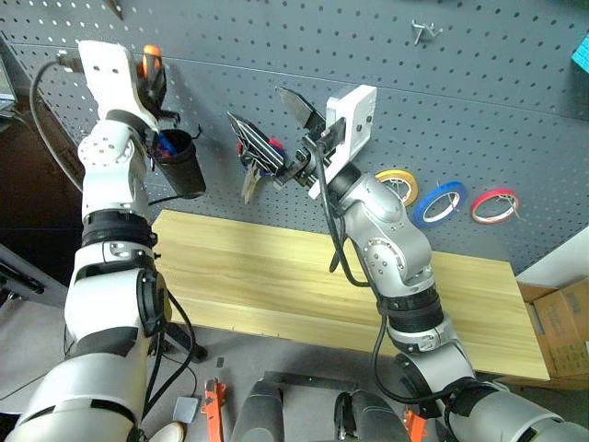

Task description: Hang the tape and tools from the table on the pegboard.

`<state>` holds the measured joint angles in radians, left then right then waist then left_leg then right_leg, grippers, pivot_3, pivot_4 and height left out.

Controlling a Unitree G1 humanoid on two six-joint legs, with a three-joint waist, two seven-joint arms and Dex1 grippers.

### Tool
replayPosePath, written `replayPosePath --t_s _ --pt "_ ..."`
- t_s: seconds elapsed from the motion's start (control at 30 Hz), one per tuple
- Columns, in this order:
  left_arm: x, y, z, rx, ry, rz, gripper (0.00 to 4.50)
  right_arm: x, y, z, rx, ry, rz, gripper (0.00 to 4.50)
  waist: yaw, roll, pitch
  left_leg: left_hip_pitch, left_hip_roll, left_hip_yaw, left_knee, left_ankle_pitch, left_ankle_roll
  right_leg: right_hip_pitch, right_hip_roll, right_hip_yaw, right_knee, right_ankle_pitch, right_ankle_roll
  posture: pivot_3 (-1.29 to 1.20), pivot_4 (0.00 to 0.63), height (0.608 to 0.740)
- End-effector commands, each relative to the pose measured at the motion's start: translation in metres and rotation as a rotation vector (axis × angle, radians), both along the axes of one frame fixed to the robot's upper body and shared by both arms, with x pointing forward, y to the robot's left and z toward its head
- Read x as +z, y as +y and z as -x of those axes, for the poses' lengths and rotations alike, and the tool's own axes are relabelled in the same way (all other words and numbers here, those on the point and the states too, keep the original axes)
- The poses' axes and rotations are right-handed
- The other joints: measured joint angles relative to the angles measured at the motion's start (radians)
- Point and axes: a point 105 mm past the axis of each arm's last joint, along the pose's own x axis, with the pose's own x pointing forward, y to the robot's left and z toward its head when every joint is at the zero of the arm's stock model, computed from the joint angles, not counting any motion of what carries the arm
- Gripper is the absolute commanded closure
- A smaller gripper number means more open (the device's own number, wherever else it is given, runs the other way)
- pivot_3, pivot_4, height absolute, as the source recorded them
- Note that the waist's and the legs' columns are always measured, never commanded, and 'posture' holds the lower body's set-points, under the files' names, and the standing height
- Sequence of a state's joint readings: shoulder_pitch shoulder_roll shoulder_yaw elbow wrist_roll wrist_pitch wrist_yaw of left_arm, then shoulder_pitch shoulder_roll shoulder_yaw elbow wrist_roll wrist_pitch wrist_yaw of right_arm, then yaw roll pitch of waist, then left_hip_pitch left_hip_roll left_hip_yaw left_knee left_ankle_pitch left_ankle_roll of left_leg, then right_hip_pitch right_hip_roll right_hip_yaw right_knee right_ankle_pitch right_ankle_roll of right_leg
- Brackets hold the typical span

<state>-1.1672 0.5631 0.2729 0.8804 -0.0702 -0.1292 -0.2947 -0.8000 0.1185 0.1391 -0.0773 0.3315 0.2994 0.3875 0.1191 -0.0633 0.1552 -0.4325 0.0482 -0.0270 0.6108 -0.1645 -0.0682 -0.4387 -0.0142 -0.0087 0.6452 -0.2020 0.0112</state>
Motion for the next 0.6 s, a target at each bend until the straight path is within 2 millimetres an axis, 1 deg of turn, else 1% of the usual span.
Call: replayPosePath --t_s 0.03,0.1,0.23,0.27,0.33,0.4,0.57,0.6 --pt "0.013 0.003 0.004 0.005 -0.053 0.023 3.48 0.01 -0.008 0.003 -0.023 -0.041 -0.025 0.0 -0.001 0.0 -0.003 0.0 0.0 0.0 0.0 0.0 0.0 0.0 0.0 0.0 0.0 0.0 0.0 0.23 0.035 0.74" --pt "0.015 0.006 0.006 0.007 -0.063 0.039 3.48 0.009 -0.009 0.002 -0.03 -0.039 -0.022 0.0 -0.004 0.0 -0.004 0.0 0.0 0.0 0.0 0.0 0.0 0.0 0.0 0.0 0.001 0.0 0.0 0.22 0.037 0.74" --pt "0.028 0.006 0.011 0.001 -0.099 0.04 3.48 0.008 -0.01 0.001 -0.037 -0.037 -0.02 0.0 -0.008 0.0 -0.004 0.001 0.0 0.0 0.0 0.0 0.001 0.0 0.0 0.0 0.002 0.0 -0.001 0.23 0.038 0.74" --pt "0.028 0.008 0.011 0.003 -0.097 0.042 3.48 0.008 -0.009 0.001 -0.038 -0.038 -0.021 0.0 -0.009 0.0 -0.004 0.001 0.0 0.0 0.0 0.0 0.001 0.0 0.0 0.0 0.002 0.0 -0.001 0.23 0.037 0.74" --pt "0.02 0.011 0.01 0.011 -0.076 0.04 3.48 0.009 -0.009 0.001 -0.038 -0.042 -0.023 0.0 -0.01 0.0 -0.004 0.001 0.0 0.0 0.0 0.001 0.001 0.0 0.0 0.0 0.002 0.0 -0.001 0.23 0.038 0.74" --pt "0.009 0.014 0.009 0.016 -0.051 0.064 3.48 0.01 -0.009 0.001 -0.04 -0.046 -0.021 0.0 -0.011 0.0 -0.004 0.001 0.0 0.0 0.0 0.001 0.001 0.0 0.0 0.0 0.002 0.0 -0.001 0.23 0.04 0.74" --pt "-0.015 0.017 0.011 0.036 -0.012 0.085 3.48 0.009 -0.012 0.0 -0.052 -0.047 -0.014 0.0 -0.014 0.0 -0.005 0.001 0.0 0.0 0.001 0.001 0.001 0.0 0.0 0.001 0.003 0.001 -0.001 0.23 0.044 0.74" --pt "-0.018 0.018 0.012 0.041 -0.008 0.1 3.13 0.009 -0.012 0.0 -0.054 -0.047 -0.012 0.0 -0.014 0.0 -0.005 0.001 0.0 0.0 0.001 0.001 0.001 0.0 0.0 0.001 0.003 0.001 -0.001 0.23 0.044 0.74"
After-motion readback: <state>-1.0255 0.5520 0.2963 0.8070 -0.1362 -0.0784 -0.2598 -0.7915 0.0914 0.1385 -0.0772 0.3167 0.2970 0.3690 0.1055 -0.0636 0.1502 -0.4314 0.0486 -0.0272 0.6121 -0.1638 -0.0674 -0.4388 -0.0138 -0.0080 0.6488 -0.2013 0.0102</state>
